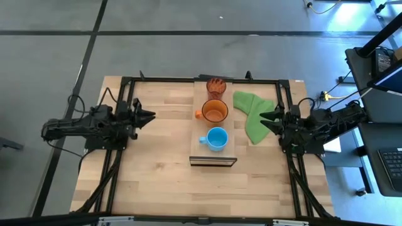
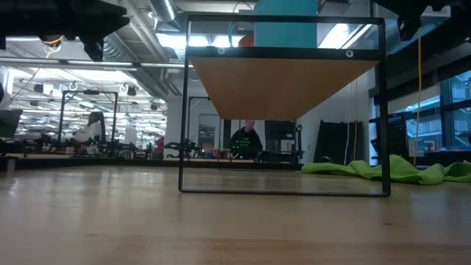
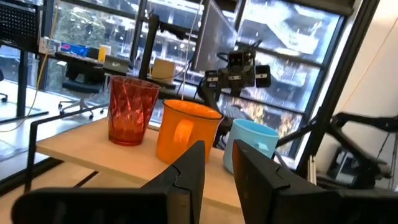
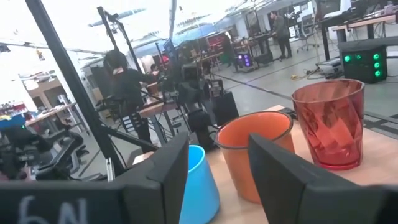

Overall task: Stack small to large cups/mugs on shelf
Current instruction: Return to Home Position

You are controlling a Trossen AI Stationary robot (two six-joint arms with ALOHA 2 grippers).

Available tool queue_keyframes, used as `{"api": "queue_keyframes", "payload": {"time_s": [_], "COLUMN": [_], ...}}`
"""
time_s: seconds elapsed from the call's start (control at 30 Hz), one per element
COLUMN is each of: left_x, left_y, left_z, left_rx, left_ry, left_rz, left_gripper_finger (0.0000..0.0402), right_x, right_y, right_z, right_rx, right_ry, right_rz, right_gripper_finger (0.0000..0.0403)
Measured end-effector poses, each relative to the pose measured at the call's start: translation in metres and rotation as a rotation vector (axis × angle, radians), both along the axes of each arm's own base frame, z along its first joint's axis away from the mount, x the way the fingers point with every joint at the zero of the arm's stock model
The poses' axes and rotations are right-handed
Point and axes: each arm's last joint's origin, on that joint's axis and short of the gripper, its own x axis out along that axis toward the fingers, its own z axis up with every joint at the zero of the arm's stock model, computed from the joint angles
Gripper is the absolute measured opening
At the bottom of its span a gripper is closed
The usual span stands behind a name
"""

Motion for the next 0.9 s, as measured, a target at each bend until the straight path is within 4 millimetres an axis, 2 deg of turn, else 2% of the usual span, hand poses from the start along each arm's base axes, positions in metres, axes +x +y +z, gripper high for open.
{"api": "queue_keyframes", "payload": {"time_s": [0.1, 0.33, 0.9], "left_x": [0.001, 0.000, 0.001], "left_y": [0.000, 0.000, 0.001], "left_z": [-0.014, -0.034, -0.051], "left_rx": [-0.018, -0.038, -0.040], "left_ry": [-0.037, -0.042, -0.026], "left_rz": [-0.009, -0.017, 0.019], "left_gripper_finger": [0.0076, 0.0076, 0.0076], "right_x": [0.000, 0.000, 0.000], "right_y": [0.000, 0.000, 0.000], "right_z": [0.000, 0.000, -0.004], "right_rx": [0.013, 0.030, -0.010], "right_ry": [-0.002, -0.005, 0.038], "right_rz": [0.003, 0.004, -0.016], "right_gripper_finger": [0.0165, 0.0165, 0.0165]}}
